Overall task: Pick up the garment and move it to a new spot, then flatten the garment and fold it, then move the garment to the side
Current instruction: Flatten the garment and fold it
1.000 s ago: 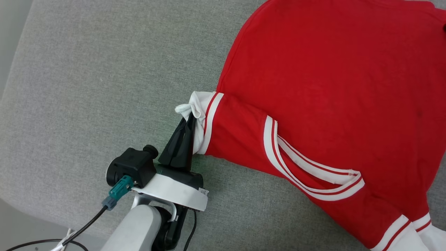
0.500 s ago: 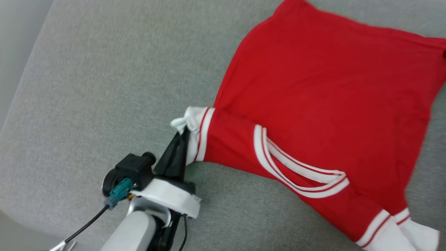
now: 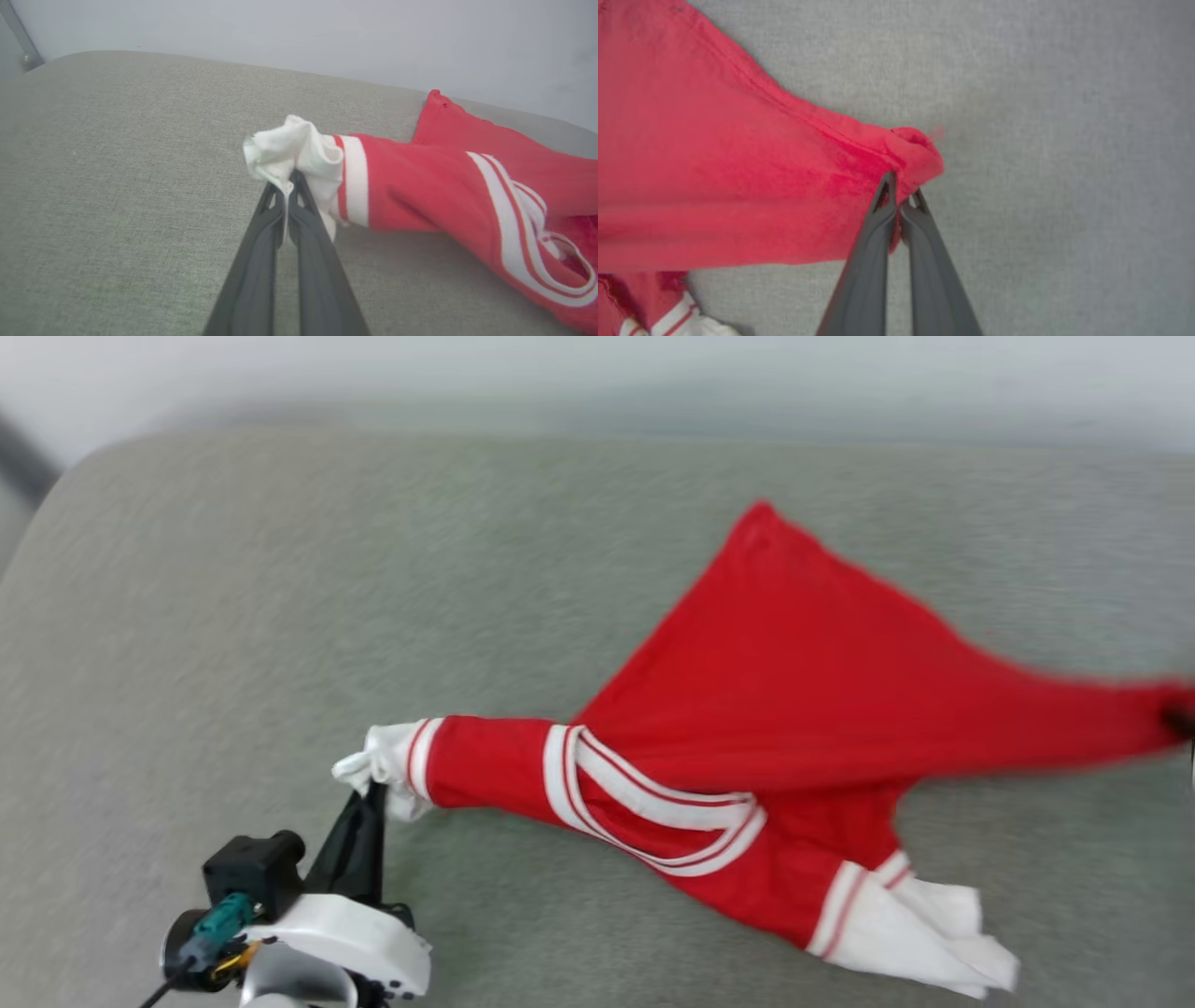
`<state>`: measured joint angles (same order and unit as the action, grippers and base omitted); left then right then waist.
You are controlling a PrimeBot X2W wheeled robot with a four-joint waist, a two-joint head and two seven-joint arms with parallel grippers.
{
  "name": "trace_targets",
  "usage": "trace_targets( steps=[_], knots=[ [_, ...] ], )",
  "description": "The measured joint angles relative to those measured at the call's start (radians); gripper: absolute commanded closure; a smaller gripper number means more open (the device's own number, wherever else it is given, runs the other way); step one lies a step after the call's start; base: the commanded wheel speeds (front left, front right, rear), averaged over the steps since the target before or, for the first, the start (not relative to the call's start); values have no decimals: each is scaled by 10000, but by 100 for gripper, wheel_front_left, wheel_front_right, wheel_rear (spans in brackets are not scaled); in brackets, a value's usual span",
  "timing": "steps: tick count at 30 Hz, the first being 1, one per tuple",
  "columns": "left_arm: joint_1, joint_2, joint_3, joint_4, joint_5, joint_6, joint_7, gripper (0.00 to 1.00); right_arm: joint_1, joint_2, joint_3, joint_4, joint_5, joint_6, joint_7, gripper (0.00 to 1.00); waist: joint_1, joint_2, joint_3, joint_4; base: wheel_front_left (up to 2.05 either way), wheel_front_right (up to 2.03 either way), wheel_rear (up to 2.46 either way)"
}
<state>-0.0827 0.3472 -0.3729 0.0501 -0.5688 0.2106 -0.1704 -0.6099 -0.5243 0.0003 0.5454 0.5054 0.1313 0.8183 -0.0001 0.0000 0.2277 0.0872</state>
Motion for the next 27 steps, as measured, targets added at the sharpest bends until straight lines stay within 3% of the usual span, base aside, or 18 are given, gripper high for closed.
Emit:
trace_targets(
  steps=[3,6,7,12,13,14,15,21,27],
  knots=[
    [369,238,251,-351,-96,309,194,100,2304,-63,-556,-1114,370,0,481,100,-1,0,-426,-772,0,0,0],
    [585,311,372,-554,-163,476,270,100,3399,100,-871,-1649,426,2,690,100,-1,0,-577,-1159,0,0,0],
    [728,437,468,-679,-173,552,372,100,4426,397,-1193,-2050,454,2,951,100,-1,0,-684,-1525,0,0,0],
    [916,623,579,-867,-238,679,504,100,6133,1294,-1661,-2677,466,2,1300,100,-1,0,-817,-2138,0,0,0],
    [957,652,587,-909,-240,721,541,100,6404,1540,-1732,-2823,468,2,1344,88,-1,0,-836,-2258,0,0,0],
    [985,677,596,-949,-240,734,552,100,6605,1781,-1816,-2959,481,2,1329,52,-1,0,-850,-2368,0,0,0],
    [988,696,594,-1020,-242,788,625,100,6775,2050,-1866,-3329,385,0,988,0,-1,0,-871,-2538,0,0,0],
    [875,756,431,-1183,-165,802,851,100,6276,2280,-1812,-4265,274,-2,-1354,0,0,0,-779,-2626,0,0,0],
    [375,746,215,-1369,-19,742,970,100,5084,1898,-1223,-4132,573,-2,-3699,0,0,0,-373,-2373,0,0,0]
  ],
)
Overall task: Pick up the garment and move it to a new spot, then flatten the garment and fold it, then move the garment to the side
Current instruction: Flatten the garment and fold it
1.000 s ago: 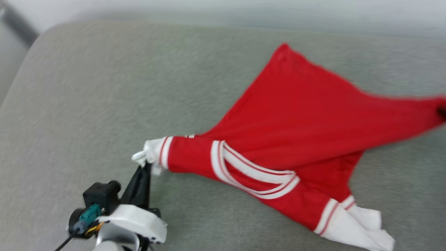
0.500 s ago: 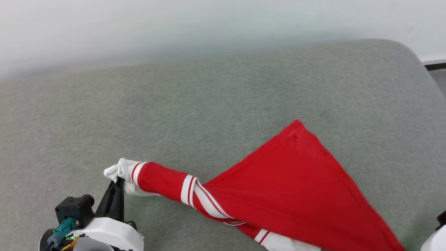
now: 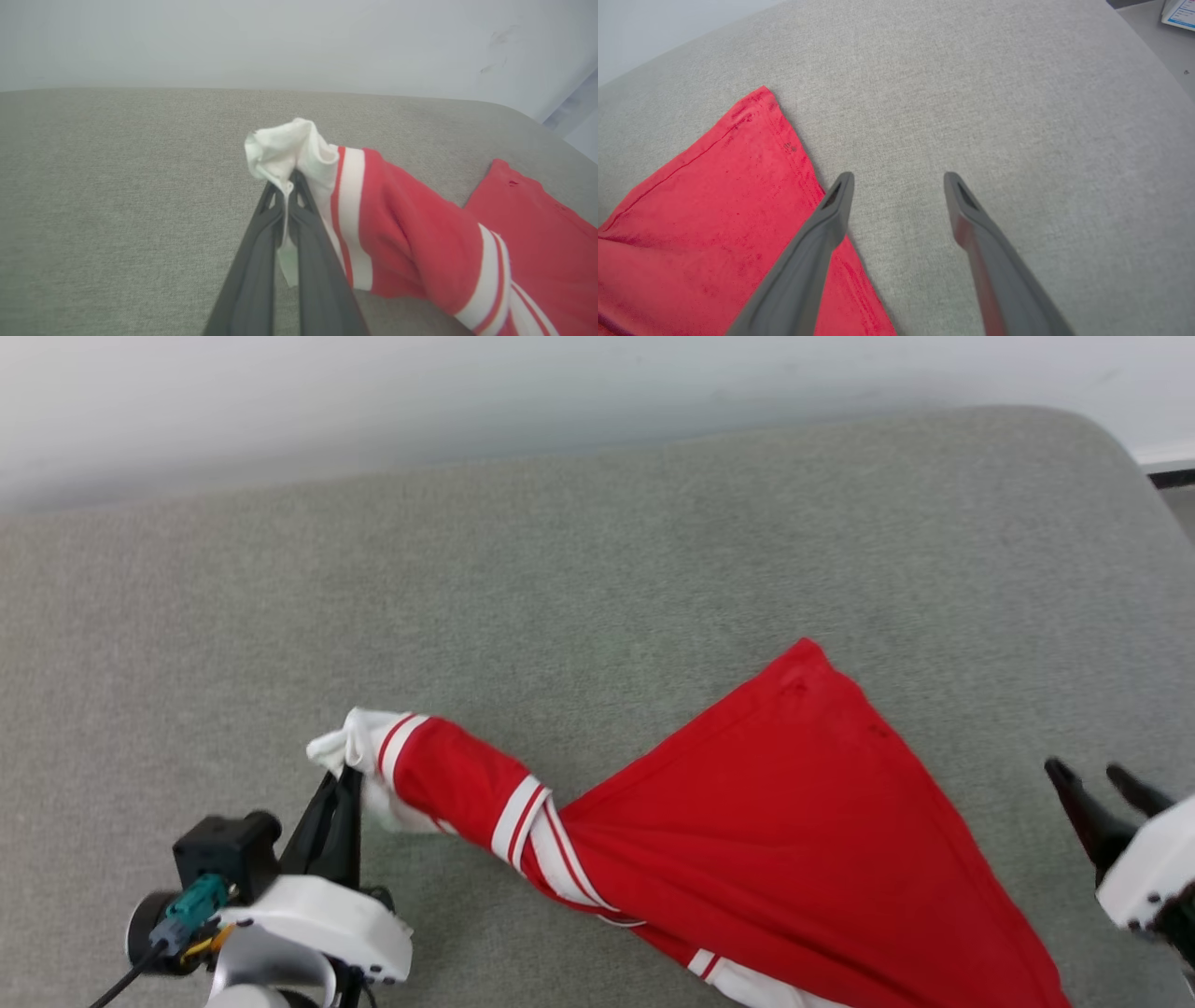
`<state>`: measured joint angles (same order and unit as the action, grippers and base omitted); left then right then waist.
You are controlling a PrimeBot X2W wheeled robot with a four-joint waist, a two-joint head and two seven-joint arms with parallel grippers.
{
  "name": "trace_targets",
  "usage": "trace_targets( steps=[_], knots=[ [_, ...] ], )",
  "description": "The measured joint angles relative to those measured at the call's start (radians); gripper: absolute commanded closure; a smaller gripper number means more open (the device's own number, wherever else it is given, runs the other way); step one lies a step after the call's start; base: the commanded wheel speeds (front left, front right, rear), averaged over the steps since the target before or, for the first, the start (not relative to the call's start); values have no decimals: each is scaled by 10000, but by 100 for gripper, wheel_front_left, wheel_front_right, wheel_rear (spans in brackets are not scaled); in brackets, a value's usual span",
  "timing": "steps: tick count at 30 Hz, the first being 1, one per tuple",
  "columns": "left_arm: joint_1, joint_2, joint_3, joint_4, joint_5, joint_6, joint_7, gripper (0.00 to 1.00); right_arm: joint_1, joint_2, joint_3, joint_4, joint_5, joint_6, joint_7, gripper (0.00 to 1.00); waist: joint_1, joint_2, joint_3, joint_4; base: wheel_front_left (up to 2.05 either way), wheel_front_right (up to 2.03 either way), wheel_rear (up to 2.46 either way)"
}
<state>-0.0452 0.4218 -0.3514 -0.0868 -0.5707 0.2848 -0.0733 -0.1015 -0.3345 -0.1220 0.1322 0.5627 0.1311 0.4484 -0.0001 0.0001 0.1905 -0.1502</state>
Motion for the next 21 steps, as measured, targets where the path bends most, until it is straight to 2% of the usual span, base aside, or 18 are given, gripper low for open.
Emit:
trace_targets(
  steps=[3,7,12,13,21],
  knots=[
    [-422,-81,-150,-105,148,-56,2,100,-730,-272,460,291,174,0,-491,0,0,0,337,215,0,0,0],
    [-956,-215,-345,-198,330,-167,-56,100,-1893,-794,1411,573,341,-2,-171,0,1,0,875,567,0,0,0],
    [-1434,-347,-593,-161,487,-332,-182,100,-3226,-1202,2713,802,487,0,1129,0,3,0,1551,1063,0,0,0],
    [-1580,-416,-650,-117,504,-387,-199,100,-3701,-1300,3162,955,449,0,1774,0,3,0,1787,1269,0,0,0],
    [-2023,-669,-834,113,539,-564,-445,100,-5218,-1363,3720,1921,428,0,3304,0,3,-1,2423,1908,0,0,0]
  ],
)
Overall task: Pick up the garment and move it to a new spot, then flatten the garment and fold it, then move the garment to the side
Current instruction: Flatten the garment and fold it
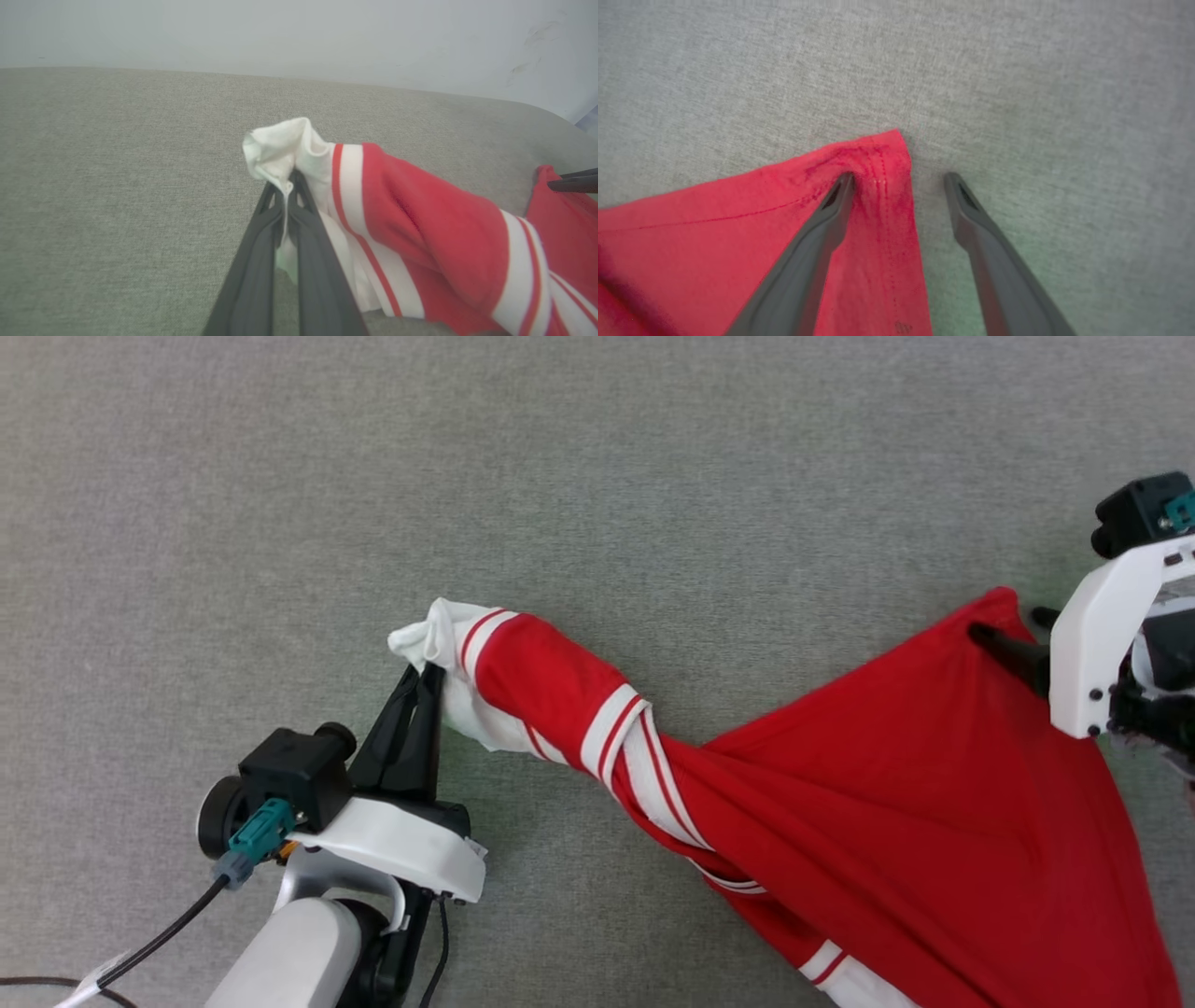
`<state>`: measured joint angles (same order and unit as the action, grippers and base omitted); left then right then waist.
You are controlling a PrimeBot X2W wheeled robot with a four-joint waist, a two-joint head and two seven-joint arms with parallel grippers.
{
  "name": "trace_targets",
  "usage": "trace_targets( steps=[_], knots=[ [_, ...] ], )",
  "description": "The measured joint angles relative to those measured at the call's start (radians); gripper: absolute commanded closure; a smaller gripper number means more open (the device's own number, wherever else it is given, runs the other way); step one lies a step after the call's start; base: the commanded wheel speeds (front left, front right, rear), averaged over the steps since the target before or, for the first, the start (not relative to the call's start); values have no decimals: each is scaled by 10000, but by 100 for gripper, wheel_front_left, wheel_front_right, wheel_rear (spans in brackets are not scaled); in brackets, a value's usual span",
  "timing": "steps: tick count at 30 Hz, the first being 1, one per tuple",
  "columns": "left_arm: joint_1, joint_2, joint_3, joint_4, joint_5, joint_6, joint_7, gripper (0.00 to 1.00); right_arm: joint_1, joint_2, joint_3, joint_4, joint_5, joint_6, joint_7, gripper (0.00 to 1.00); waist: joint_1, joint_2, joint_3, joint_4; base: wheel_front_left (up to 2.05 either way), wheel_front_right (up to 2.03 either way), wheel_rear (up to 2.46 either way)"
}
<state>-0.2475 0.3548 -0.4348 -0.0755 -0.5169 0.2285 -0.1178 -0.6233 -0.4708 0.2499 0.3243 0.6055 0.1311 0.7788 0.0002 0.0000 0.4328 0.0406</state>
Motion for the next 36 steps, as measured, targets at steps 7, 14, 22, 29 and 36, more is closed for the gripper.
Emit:
trace_targets(
  steps=[7,14,22,29,36],
  knots=[
    [-232,-190,-144,257,4,-163,-171,100,-770,10,161,813,217,-2,1490,52,-3,0,259,382,0,0,0],
    [-283,-188,-159,470,-69,-240,-232,100,-915,61,487,911,359,-6,1697,100,-2,0,75,321,0,0,0],
    [-655,-102,-155,750,-140,-493,-360,100,-872,-40,639,763,-194,0,-48,100,-1,0,-777,161,0,0,0],
    [-1960,245,-313,1062,140,-1097,-180,100,-1333,-12,157,901,-853,0,-1776,100,-1,1,-1862,-112,0,0,0],
    [-4018,537,-345,1628,405,-1870,33,100,-2069,349,-593,1323,-1409,0,-2633,100,-1,0,-2713,-480,0,0,0]
  ],
)
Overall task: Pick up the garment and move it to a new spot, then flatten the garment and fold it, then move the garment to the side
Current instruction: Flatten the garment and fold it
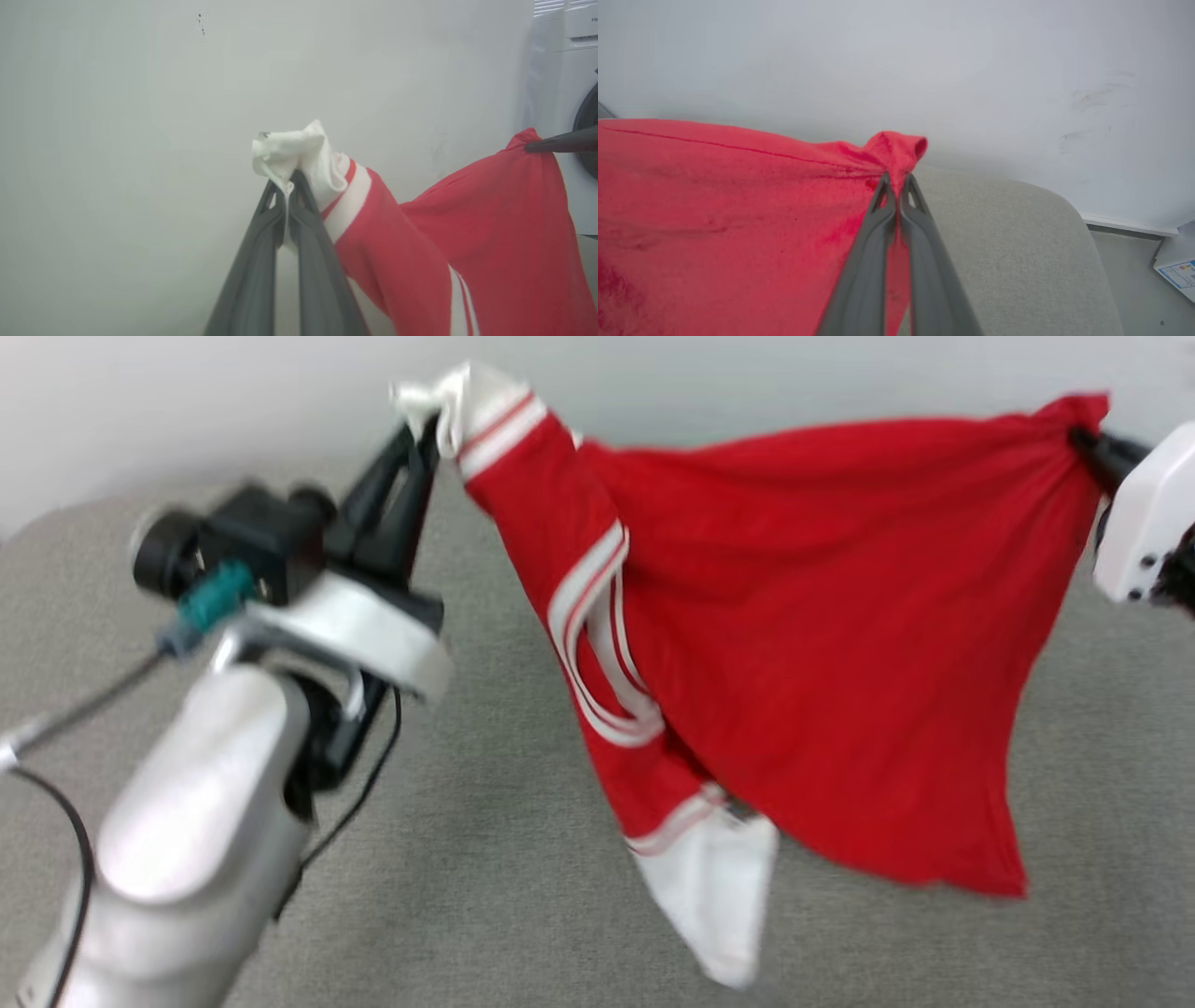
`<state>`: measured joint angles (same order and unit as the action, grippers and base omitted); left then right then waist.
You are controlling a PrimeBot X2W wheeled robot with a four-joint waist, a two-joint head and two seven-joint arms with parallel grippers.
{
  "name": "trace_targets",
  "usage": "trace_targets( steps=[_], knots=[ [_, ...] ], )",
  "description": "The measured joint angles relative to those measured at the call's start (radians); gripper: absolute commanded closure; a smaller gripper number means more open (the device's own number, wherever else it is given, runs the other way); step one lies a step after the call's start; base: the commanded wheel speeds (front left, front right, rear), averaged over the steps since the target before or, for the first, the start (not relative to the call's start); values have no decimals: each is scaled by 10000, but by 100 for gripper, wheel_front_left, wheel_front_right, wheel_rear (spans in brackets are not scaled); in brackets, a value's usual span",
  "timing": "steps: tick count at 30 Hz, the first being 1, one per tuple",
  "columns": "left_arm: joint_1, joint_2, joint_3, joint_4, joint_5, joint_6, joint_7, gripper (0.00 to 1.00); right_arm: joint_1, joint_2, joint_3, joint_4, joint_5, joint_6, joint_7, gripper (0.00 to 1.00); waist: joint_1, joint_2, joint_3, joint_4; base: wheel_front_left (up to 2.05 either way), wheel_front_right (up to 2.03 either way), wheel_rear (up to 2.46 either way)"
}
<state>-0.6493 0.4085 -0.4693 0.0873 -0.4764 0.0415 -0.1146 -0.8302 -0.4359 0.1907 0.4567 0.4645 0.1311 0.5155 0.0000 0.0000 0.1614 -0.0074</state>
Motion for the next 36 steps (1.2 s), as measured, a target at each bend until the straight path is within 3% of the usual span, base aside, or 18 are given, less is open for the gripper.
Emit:
trace_targets(
  steps=[7,16,28,36],
  knots=[
    [-2246,-174,0,1695,-178,-746,591,100,-1062,272,-591,520,-309,0,-238,100,0,0,-109,-237,0,0,0],
    [-5487,-282,-90,4140,-25,-1300,1112,100,-3380,667,-1034,1137,-771,0,-849,100,0,0,1019,-398,0,0,0],
    [-9383,-59,291,5678,798,-920,21,100,-6497,493,-796,1722,-1156,0,-3026,100,2,0,3273,-629,0,0,0],
    [-10562,-38,385,6357,888,-940,-479,100,-7554,483,-90,2644,-719,2,-4142,100,2,0,4625,-737,0,0,0]
  ],
)
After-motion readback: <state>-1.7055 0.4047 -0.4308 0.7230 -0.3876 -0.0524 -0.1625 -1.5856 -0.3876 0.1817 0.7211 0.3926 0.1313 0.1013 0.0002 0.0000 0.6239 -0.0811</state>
